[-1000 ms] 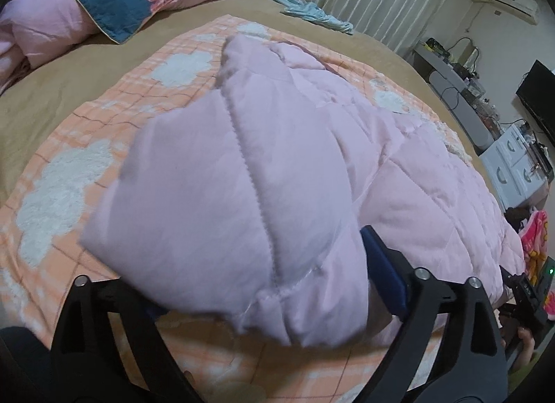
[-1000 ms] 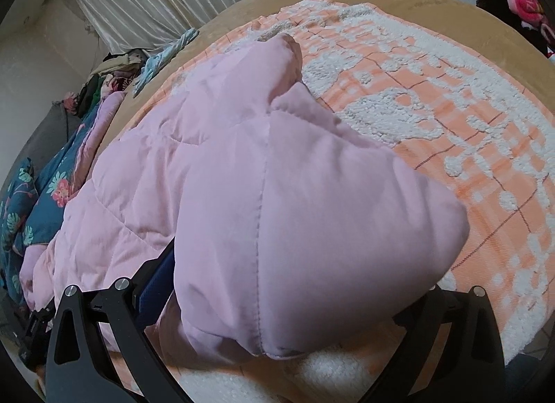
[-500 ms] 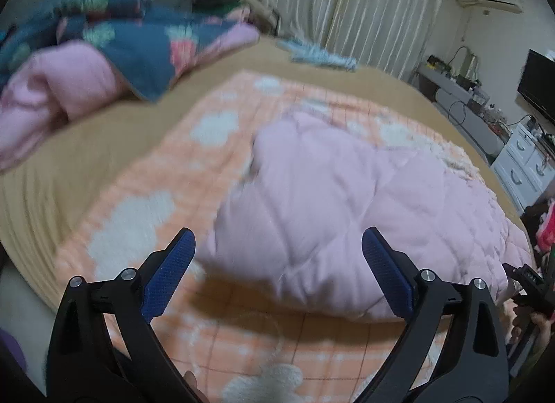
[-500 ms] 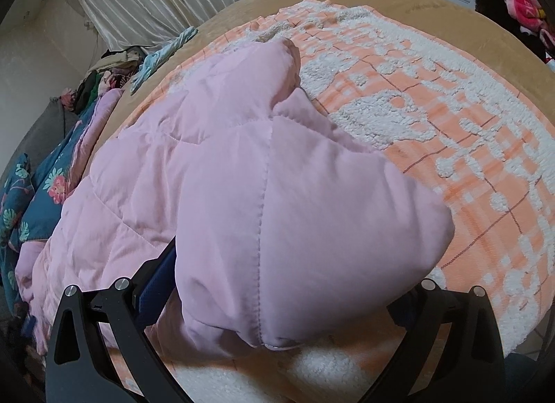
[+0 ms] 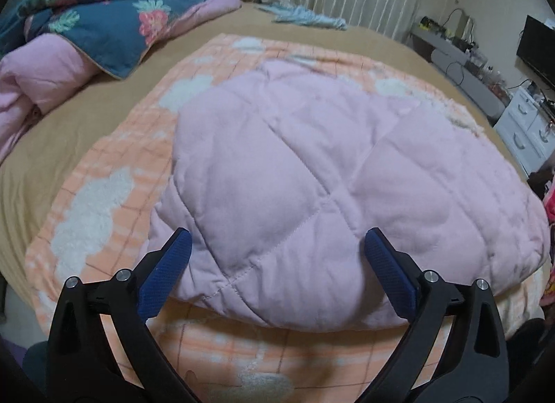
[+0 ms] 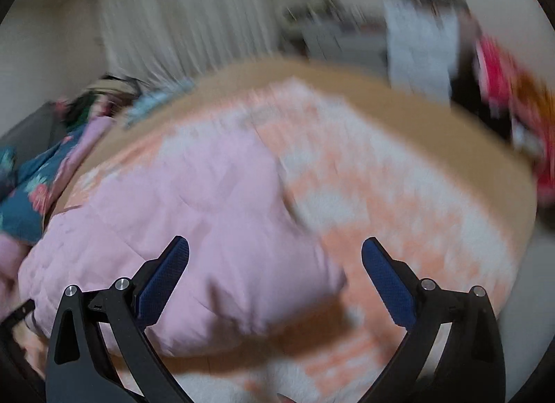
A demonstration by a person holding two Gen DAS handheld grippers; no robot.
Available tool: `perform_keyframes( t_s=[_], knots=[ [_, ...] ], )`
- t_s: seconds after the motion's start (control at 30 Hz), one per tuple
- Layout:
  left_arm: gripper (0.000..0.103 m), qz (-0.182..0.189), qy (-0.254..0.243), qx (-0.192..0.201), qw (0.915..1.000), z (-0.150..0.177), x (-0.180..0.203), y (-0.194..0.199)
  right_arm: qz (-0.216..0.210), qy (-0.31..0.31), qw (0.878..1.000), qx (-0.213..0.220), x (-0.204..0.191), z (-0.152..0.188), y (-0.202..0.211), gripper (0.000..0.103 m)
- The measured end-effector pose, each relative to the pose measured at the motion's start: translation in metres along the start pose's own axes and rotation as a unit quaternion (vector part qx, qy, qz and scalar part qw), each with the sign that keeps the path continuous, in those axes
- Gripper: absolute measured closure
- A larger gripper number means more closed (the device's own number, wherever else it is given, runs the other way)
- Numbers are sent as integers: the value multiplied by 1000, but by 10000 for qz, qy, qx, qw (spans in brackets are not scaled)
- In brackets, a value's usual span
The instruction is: Fold large clothes
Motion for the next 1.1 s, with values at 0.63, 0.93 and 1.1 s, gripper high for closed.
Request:
perform_keyframes(
  t_s=[0.63, 0.93, 1.1],
  knots=[
    [9, 248, -231, 550, 9979, -11, 23, 57, -712, 895, 9916, -610, -59, 19, -1, 4],
    [9, 518, -334, 850, 9945, -16, 43, 99, -1052, 1102, 9883, -72, -72, 9, 66, 4],
    [9, 594, -442, 950, 9927, -16, 53, 115, -1167, 1211, 9857, 124, -79, 8, 96, 4]
  ],
)
Point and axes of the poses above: each gripper's, at about its wrist camera, not at the fingertips, and y roughly against the way its jaws point, x to its right, z to its underside, the point moved 4 cm from there along -y, roughly the way its jaws point, and after that the axes turned 7 degrees about -y, right-handed, at the moved point
